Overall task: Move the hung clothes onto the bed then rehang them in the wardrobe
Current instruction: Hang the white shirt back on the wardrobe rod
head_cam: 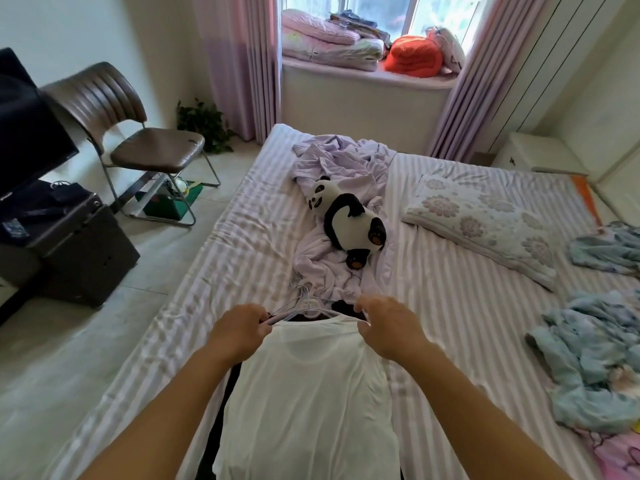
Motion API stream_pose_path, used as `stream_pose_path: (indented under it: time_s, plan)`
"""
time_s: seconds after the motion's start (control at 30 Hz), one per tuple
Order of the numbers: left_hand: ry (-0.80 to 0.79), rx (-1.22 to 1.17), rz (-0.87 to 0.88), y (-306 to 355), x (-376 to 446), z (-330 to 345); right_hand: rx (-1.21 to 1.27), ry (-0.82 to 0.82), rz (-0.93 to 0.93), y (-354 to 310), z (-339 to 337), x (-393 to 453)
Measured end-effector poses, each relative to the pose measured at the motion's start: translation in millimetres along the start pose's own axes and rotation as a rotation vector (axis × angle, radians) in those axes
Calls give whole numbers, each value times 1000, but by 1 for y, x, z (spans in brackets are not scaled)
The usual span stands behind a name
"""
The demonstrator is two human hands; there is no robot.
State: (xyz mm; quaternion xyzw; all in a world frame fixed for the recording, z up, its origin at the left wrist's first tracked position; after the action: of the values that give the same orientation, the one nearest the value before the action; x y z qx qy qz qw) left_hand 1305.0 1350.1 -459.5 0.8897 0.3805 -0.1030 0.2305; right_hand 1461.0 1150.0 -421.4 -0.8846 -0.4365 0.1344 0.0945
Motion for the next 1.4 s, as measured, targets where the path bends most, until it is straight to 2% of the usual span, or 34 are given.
stream_pose_path:
  time_s: [0.47,0.7,0.83,1.0,1.17,1.4]
  plan:
    - [-84,-27,-141,-29,174,137,128,-103,120,99,144,160]
    - [-147,-45,-245,-61,217,191,145,-218,223,132,230,206]
    - [-109,-64,-293,-73,227,210,62,-298,239,142,266,214]
    - [-18,-76,-327,-75,236,221,71,-255,286,156,281,225]
    - [-21,-77,-290,-73,237,229,52,-273,278,163,283,229]
    - [54,-127,-269,-71,224,211,360,-57,333,156,257,213]
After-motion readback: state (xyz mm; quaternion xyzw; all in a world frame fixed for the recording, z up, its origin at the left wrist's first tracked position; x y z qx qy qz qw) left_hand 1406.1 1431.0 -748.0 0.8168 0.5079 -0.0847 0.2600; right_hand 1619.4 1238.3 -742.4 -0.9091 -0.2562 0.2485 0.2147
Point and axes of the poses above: each hand's wrist, its own x-axis towards the middle knuckle, its own z-axis out of the palm, y = z × x, the point moved 4 cm from there along x, towards the middle knuckle, and after that the axes turned 6 degrees about -z, right-handed, at the moved point
